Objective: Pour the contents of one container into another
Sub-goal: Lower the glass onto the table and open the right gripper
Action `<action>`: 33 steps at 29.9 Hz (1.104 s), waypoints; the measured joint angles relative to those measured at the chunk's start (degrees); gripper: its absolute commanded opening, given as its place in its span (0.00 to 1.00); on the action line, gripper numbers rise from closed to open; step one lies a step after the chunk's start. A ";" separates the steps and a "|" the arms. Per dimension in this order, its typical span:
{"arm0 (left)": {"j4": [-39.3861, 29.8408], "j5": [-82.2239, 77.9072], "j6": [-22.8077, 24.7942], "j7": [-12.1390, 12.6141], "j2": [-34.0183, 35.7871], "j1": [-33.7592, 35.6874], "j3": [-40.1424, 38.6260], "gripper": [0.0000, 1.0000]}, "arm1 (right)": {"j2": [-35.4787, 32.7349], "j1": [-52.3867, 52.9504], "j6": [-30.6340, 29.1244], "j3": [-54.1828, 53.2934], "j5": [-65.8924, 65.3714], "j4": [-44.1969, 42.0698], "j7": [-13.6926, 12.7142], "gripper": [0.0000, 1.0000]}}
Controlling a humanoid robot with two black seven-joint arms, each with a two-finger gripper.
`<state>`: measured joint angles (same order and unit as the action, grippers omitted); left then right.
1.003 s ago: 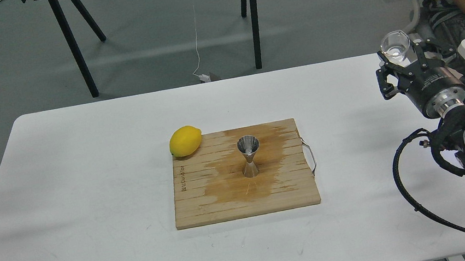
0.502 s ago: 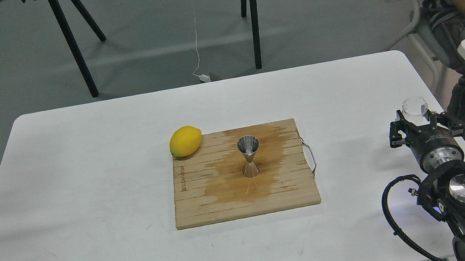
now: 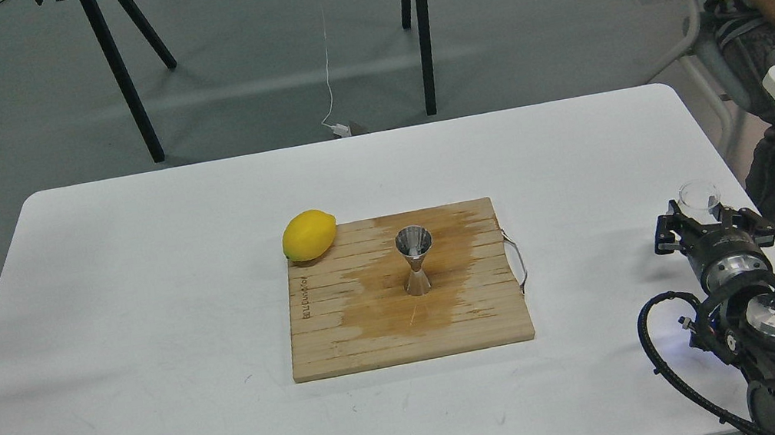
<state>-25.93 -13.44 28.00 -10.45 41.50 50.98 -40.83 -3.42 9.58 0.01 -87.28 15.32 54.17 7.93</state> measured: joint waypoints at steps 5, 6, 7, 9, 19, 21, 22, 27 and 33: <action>-0.02 0.00 0.00 0.00 0.00 0.00 0.03 0.99 | 0.40 1.93 -2.08 0.24 0.13 -3.03 -0.48 0.25; -0.04 0.00 0.00 0.00 0.00 0.00 0.01 0.99 | 0.64 2.22 -2.26 0.27 0.14 -3.61 -0.60 0.27; -0.06 0.00 0.00 0.00 0.00 0.00 -0.01 0.99 | 0.89 2.42 -2.37 0.29 0.14 -4.07 -0.69 0.28; -0.08 0.00 0.00 0.03 0.00 0.00 -0.02 0.99 | 1.19 2.64 -2.44 0.35 0.14 -4.66 -0.80 0.30; -0.17 0.00 0.00 0.08 -0.09 0.00 0.11 0.99 | 1.95 4.02 -0.84 1.55 1.32 -7.83 -1.55 0.41; -0.17 0.00 0.00 0.08 -0.09 0.00 0.13 0.99 | 2.20 4.15 -0.59 1.73 1.32 -8.04 -1.62 0.46; -0.17 0.00 0.00 0.08 -0.09 0.00 0.14 0.99 | 2.37 4.20 -0.53 1.83 1.32 -8.17 -1.66 0.63; -0.14 0.00 0.00 0.08 0.12 0.00 0.14 0.99 | 2.98 4.66 0.14 2.70 1.32 -8.37 -2.01 0.79; -0.14 0.00 0.00 0.07 0.24 0.00 0.08 0.99 | 3.07 4.83 0.69 2.81 1.45 -8.45 -2.12 0.94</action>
<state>-26.07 -13.45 28.00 -10.38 41.74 50.98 -40.75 -0.36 14.41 0.69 -84.46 16.77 45.72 5.81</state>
